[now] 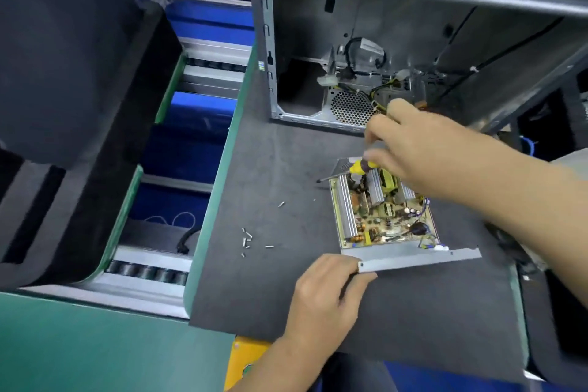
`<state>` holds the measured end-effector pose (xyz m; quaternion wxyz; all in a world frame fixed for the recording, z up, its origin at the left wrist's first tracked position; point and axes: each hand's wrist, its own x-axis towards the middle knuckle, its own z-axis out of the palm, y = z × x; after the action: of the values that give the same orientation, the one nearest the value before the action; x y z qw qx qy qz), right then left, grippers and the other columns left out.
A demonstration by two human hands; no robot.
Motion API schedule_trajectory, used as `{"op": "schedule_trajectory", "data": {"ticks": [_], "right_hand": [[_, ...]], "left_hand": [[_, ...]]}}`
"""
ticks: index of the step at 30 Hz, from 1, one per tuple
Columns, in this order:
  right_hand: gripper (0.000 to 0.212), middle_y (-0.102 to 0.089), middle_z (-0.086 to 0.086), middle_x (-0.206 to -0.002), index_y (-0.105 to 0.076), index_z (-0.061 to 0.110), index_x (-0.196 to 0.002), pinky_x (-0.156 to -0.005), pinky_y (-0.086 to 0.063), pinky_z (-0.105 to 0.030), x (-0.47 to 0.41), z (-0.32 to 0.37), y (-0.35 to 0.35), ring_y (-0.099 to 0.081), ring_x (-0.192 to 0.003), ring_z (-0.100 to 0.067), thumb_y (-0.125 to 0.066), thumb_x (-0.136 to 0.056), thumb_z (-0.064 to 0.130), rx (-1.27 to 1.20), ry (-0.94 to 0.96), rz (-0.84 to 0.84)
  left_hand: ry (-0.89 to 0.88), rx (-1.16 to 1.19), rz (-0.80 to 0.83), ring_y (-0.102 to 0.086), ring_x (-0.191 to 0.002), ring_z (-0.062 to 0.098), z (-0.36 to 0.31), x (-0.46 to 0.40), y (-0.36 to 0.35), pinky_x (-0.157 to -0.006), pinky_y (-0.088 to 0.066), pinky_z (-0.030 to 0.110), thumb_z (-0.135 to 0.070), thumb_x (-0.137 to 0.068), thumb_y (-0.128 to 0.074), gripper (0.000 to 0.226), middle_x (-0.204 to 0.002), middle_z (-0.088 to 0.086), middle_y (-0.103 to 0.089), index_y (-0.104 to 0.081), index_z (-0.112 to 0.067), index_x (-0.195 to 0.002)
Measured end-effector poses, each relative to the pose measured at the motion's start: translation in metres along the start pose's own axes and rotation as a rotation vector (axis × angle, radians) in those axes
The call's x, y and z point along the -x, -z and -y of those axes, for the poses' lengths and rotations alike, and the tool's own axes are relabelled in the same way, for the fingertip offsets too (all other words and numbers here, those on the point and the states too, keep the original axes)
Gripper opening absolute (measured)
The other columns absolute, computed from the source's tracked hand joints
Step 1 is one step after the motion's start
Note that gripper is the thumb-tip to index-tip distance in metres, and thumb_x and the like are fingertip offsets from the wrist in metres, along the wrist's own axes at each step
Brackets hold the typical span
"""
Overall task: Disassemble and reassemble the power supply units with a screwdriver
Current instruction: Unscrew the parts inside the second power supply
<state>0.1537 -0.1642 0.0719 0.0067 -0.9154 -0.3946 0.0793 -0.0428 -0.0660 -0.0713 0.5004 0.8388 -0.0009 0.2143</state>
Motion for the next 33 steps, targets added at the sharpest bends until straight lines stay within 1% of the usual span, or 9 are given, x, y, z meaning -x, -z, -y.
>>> {"op": "schedule_trajectory", "data": {"ticks": [5,10,15,19,22,24,26,31,33], "right_hand": [[0.008,-0.054,-0.008,-0.092,-0.067,0.009,-0.095,-0.077,-0.047,-0.048,0.012,-0.005,-0.015,-0.046,-0.085,-0.031,-0.071,-0.088,0.009,-0.053,0.139,-0.043],[0.033,-0.056,-0.015,-0.085,-0.066,0.001,-0.106,-0.071,-0.048,-0.049,0.026,-0.016,-0.033,-0.047,-0.076,-0.033,-0.079,-0.075,0.001,0.14,0.154,-0.075],[0.033,-0.053,-0.018,-0.088,-0.069,-0.003,-0.097,-0.062,-0.044,-0.05,0.045,-0.037,-0.05,-0.043,-0.075,-0.037,-0.075,-0.066,-0.01,0.195,0.02,-0.207],[0.023,-0.046,-0.013,-0.09,-0.066,0.006,-0.101,-0.068,-0.045,-0.056,0.065,-0.051,-0.061,-0.045,-0.081,-0.044,-0.049,-0.085,0.007,0.13,-0.14,-0.272],[0.024,-0.048,0.002,-0.086,-0.057,0.037,-0.094,-0.08,-0.045,-0.068,0.091,-0.059,-0.07,-0.053,-0.093,-0.052,-0.041,-0.088,0.02,0.077,-0.255,-0.315],[0.011,-0.055,0.011,-0.084,-0.05,0.043,-0.099,-0.072,-0.053,-0.056,0.108,-0.066,-0.078,-0.063,-0.083,-0.035,-0.04,-0.097,0.039,-0.121,-0.31,-0.182],[0.017,-0.062,0.015,-0.085,-0.051,0.049,-0.103,-0.073,-0.054,-0.044,0.122,-0.067,-0.085,-0.062,-0.074,-0.009,-0.048,-0.102,0.032,-0.321,-0.382,-0.138],[0.06,-0.046,0.028,-0.084,-0.04,0.045,-0.087,-0.056,-0.037,-0.029,0.138,-0.013,-0.068,-0.047,-0.067,-0.009,-0.073,-0.049,0.077,-0.386,-0.328,0.002],[0.063,-0.044,0.036,-0.093,-0.042,0.038,-0.086,-0.06,-0.033,-0.029,0.128,-0.001,-0.063,-0.043,-0.07,-0.015,-0.084,-0.047,0.064,-0.312,-0.215,-0.045]], "left_hand": [[0.027,0.023,0.008,-0.061,-0.077,0.018,-0.001,0.002,-0.002,-0.073,-0.052,0.026,-0.029,-0.1,-0.06,0.031,-0.084,0.002,-0.066,-0.068,-0.004,-0.084],[0.006,0.016,0.009,-0.062,-0.083,0.017,0.0,0.006,0.004,-0.082,-0.052,0.022,-0.013,-0.095,-0.065,0.011,-0.089,0.004,-0.067,-0.068,-0.003,-0.092],[0.013,-0.002,0.026,-0.062,-0.085,0.019,-0.001,0.006,0.006,-0.088,-0.048,0.019,-0.002,-0.091,-0.068,0.005,-0.091,0.009,-0.069,-0.07,0.001,-0.095],[-0.024,-0.019,0.024,-0.065,-0.093,0.023,0.002,0.012,0.011,-0.095,-0.051,0.025,-0.002,-0.093,-0.067,0.015,-0.101,0.012,-0.072,-0.07,0.004,-0.106],[-0.041,-0.035,-0.005,-0.066,-0.095,0.024,0.006,0.016,0.02,-0.096,-0.05,0.026,-0.001,-0.093,-0.067,0.016,-0.103,0.012,-0.073,-0.071,0.004,-0.107],[-0.046,-0.039,-0.022,-0.066,-0.092,0.024,0.008,0.018,0.026,-0.093,-0.051,0.027,-0.002,-0.093,-0.066,0.013,-0.1,0.01,-0.072,-0.072,0.003,-0.104],[-0.054,-0.038,-0.025,-0.064,-0.089,0.024,0.01,0.02,0.033,-0.09,-0.052,0.027,-0.003,-0.094,-0.065,0.011,-0.097,0.009,-0.071,-0.072,0.002,-0.101],[-0.026,-0.074,-0.023,-0.062,-0.082,0.024,0.015,0.028,0.044,-0.084,-0.05,0.024,-0.006,-0.097,-0.061,0.013,-0.092,0.008,-0.07,-0.072,0.001,-0.098],[-0.013,-0.087,-0.027,-0.059,-0.078,0.022,0.015,0.032,0.049,-0.081,-0.047,0.021,-0.008,-0.098,-0.059,0.016,-0.087,0.007,-0.068,-0.072,0.001,-0.096]]}}
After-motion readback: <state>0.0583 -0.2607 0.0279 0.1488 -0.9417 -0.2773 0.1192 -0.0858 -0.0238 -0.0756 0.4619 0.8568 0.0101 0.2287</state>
